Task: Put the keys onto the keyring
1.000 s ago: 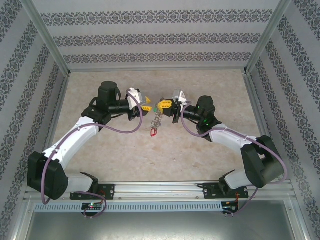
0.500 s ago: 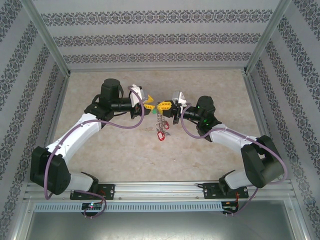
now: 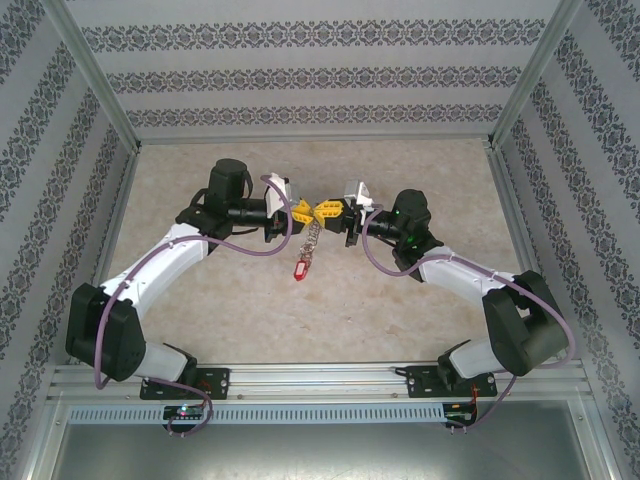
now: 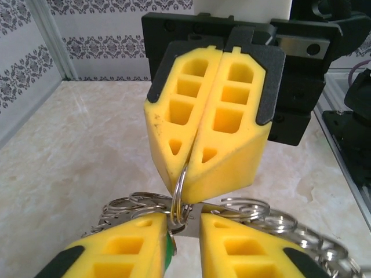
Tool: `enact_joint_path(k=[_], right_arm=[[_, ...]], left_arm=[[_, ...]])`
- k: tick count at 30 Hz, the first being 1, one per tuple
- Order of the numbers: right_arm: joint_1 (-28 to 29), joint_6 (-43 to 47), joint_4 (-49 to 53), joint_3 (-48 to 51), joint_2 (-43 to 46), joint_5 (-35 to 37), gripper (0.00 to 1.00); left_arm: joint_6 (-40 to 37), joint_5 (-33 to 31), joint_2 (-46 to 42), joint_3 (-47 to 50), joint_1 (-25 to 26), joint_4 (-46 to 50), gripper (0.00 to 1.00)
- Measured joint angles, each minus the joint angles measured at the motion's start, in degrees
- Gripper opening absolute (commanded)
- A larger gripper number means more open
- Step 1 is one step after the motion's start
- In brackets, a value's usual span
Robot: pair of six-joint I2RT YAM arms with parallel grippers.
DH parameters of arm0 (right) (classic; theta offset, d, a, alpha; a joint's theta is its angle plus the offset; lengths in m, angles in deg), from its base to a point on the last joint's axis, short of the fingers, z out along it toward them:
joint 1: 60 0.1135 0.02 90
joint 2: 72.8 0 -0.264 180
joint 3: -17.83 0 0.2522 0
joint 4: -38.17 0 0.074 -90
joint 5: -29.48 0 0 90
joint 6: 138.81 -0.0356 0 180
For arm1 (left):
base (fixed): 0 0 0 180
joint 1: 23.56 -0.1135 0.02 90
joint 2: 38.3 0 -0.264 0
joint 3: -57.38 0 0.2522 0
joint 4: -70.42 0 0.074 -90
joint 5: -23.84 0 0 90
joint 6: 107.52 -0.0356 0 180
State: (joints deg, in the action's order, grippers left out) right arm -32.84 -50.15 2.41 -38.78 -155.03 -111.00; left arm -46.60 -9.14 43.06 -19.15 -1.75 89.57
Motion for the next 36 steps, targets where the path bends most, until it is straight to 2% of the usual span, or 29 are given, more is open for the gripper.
enact_joint_path(k=[11,17,24,28,36], right_arm=[[0.1,1.7,0.9,-0.3,-0.1,-0.2,0.00],[0.1,3.1,1.5,-0.4,-0.3,-0.5,0.00],[0.1,5.6,3.3,-0.5,-0.3,-0.6,0.00],[0.1,10.3,7.3,-0.5,0.0,-0.6,0.19],[-1.6,17.5,16.8,-0.5,2.0,-1.5,0.34]], left_arm=[[-1.3,0.9,1.7,-2.4,0.0,2.4,0.19],[-2.9,1.1,2.0,-3.4,0.0,5.1,0.00],[-3.7,0.3,2.3,-4.0,0.0,7.9,0.00],[-4.2,-2.1,2.3,-4.0,0.3,9.9,0.00],[-8.4,-8.1,2.3,-4.5,0.6,15.4,0.00]])
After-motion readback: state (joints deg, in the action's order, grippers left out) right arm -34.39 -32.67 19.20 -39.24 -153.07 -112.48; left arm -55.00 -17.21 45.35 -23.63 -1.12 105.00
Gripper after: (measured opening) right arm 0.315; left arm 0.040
